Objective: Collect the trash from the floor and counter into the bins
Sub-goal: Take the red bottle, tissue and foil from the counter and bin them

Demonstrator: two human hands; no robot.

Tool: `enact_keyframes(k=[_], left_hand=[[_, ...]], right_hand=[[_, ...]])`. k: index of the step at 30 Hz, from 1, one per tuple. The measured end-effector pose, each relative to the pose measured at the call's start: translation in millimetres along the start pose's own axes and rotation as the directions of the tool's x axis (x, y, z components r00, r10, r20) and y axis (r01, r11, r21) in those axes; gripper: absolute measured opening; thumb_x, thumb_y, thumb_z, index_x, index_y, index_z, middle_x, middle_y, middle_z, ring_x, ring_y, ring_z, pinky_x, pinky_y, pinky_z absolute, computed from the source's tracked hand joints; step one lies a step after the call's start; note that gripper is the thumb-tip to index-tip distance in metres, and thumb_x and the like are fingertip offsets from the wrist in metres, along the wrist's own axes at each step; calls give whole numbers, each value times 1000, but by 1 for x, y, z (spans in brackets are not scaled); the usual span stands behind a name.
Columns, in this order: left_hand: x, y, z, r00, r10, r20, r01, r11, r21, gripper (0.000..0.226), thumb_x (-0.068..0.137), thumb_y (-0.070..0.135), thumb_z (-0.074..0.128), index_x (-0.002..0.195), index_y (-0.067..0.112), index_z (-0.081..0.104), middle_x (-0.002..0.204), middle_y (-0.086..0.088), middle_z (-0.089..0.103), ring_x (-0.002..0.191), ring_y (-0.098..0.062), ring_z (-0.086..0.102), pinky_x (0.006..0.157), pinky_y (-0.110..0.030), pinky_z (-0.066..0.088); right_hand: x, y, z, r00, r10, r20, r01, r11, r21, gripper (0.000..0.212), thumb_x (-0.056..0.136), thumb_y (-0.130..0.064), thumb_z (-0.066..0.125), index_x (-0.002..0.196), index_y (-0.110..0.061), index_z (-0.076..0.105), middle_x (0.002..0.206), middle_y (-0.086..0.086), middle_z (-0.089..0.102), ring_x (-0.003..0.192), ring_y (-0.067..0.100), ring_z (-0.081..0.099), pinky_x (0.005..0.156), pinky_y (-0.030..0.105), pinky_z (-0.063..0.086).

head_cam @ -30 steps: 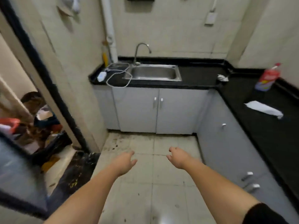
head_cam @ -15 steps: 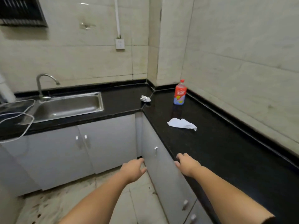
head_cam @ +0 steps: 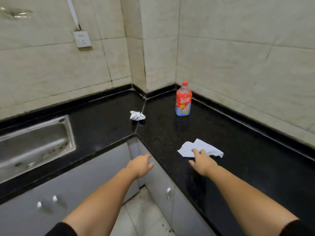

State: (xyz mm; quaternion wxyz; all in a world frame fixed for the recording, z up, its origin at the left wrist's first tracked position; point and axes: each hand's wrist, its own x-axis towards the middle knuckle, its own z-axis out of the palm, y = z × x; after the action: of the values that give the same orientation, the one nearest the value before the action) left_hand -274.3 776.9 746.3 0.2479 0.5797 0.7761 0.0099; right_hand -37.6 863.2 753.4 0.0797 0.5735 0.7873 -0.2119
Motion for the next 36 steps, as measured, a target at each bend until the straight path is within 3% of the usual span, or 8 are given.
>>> enact_keyframes(k=[5,9,14,18,23,26,31,36], left_hand=[[104,-33,-60,999,52,3,-52,995,85,55,95,38,44,144,18,30,138,-16,47,128,-35,46,106,-48,41],[171,-51,-92,993,48,-105,-34,990,134,54,94,36,46,144,23,31,142,-14,38,132,-33,38,104,-50,39],[252,-66,-109,962,79,-263,-9,966,258,54,91,33,51,141,25,34,154,-13,25,144,-31,20,114,-58,22],[300,-72,-107,989,59,-138,-16,956,294,57,91,38,52,142,28,31,160,-10,9,148,-33,1,113,-65,18],[309,-82,-95,974,146,-172,-59,901,430,43,87,16,55,128,18,42,140,-11,39,135,-36,27,94,-52,46],[305,-82,-102,965,204,-165,-113,890,442,40,86,13,55,125,15,44,129,-11,47,123,-34,38,86,-43,49],[291,-81,-117,982,140,-126,-107,965,238,37,85,20,54,120,13,46,125,-13,52,120,-35,39,86,-44,47],[284,-81,-146,988,32,-148,-26,999,45,35,85,25,51,117,11,50,119,-15,56,116,-36,44,87,-42,46]], right_hand=[[75,-20,12,965,241,101,-242,970,-8,66,96,-49,37,150,-35,0,160,11,-7,139,39,24,110,49,31],[105,-28,28,963,268,34,-262,958,-114,45,99,-38,34,140,-23,27,139,13,31,124,34,37,100,44,42],[126,-17,26,957,277,-82,-288,937,-197,45,96,-17,39,140,-22,30,135,13,39,118,32,42,102,37,39],[134,-14,33,932,326,-159,-350,923,-159,40,94,-12,41,134,-18,40,132,14,45,115,33,44,99,39,39],[140,-14,29,919,350,-181,-379,911,-162,35,92,-9,43,126,-14,45,126,12,49,112,30,46,95,36,41],[141,-16,20,926,356,-126,-365,929,-65,29,94,-9,41,121,-13,47,124,9,47,117,28,44,86,36,44],[160,-32,-26,969,222,-107,-226,974,-24,20,97,-20,44,108,-12,58,113,7,52,102,32,60,70,32,37],[203,-60,-118,924,201,-325,-198,979,43,22,90,-33,47,100,-14,52,104,17,67,95,37,63,67,36,41]])
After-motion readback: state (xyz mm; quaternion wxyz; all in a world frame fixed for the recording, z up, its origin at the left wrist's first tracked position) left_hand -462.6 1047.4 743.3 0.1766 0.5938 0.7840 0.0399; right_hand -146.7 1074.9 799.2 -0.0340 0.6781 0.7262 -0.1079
